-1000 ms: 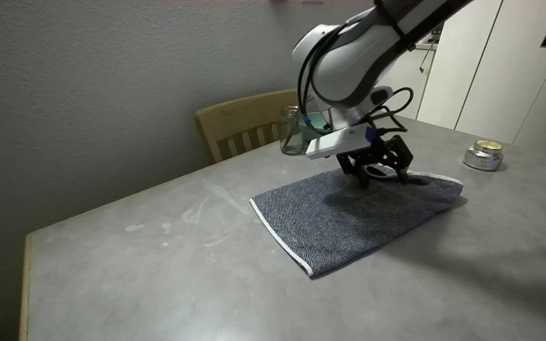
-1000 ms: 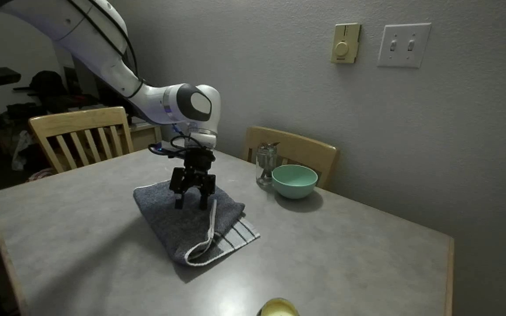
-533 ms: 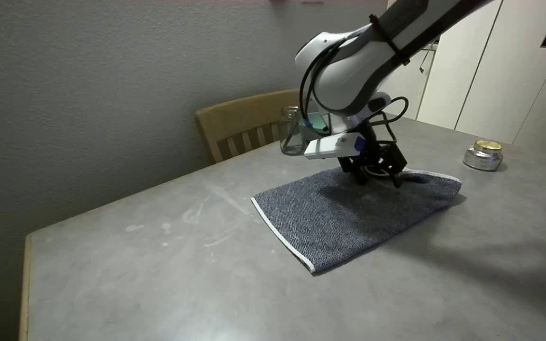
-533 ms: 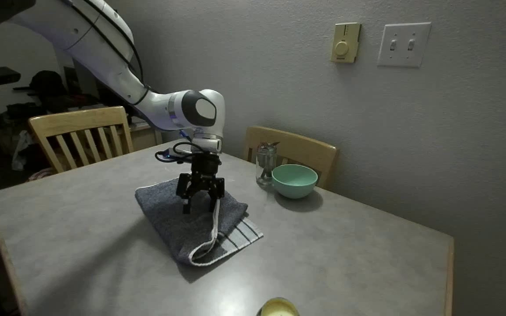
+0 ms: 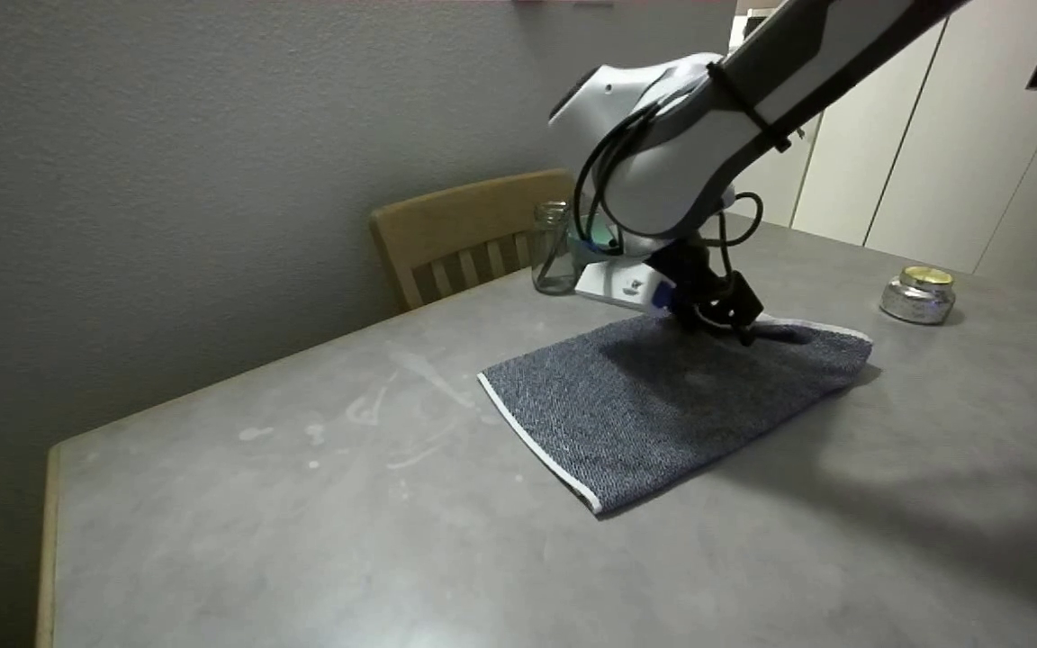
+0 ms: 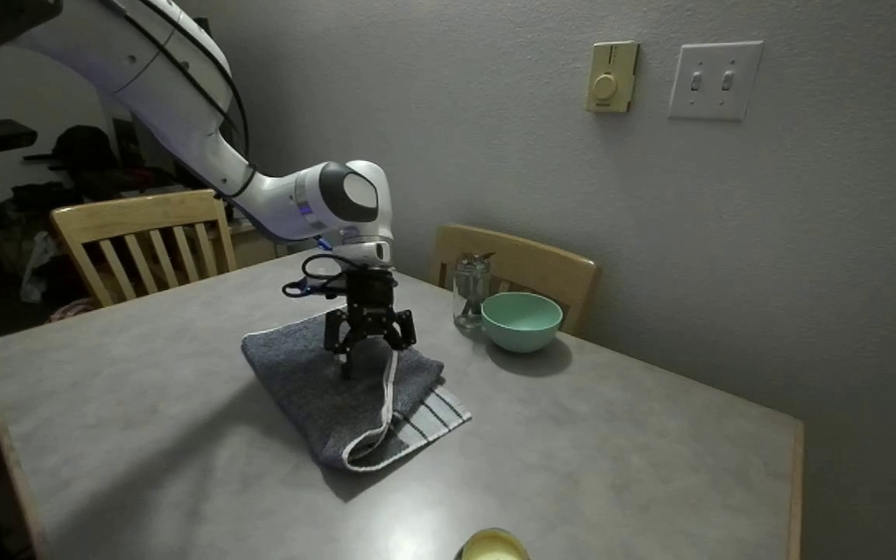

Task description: Unfold the towel

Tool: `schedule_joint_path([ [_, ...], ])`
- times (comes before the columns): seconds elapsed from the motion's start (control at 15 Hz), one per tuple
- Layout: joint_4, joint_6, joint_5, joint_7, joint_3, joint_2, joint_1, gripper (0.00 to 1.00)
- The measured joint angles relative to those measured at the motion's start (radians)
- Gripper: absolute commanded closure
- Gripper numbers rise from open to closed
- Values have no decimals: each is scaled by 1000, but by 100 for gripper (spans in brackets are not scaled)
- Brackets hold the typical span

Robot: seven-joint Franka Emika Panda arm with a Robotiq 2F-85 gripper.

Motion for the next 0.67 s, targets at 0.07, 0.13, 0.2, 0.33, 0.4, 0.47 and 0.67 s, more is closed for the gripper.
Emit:
schedule_joint_path([
  [0.07, 0, 4, -33, 47, -13, 7, 13, 0],
  [0.13, 1, 4, -64, 95, -26, 15, 26, 0],
  [0.2, 1, 3, -91, 140, -35, 25, 36, 0],
  [0.33, 4, -9, -136, 226, -52, 46, 51, 0],
  [0.4, 5, -21, -154, 266, -59, 55, 57, 0],
  [0.47, 8, -40, -171, 303, -64, 63, 61, 0],
  [0.67, 25, -106, -207, 411, -77, 86, 66, 0],
])
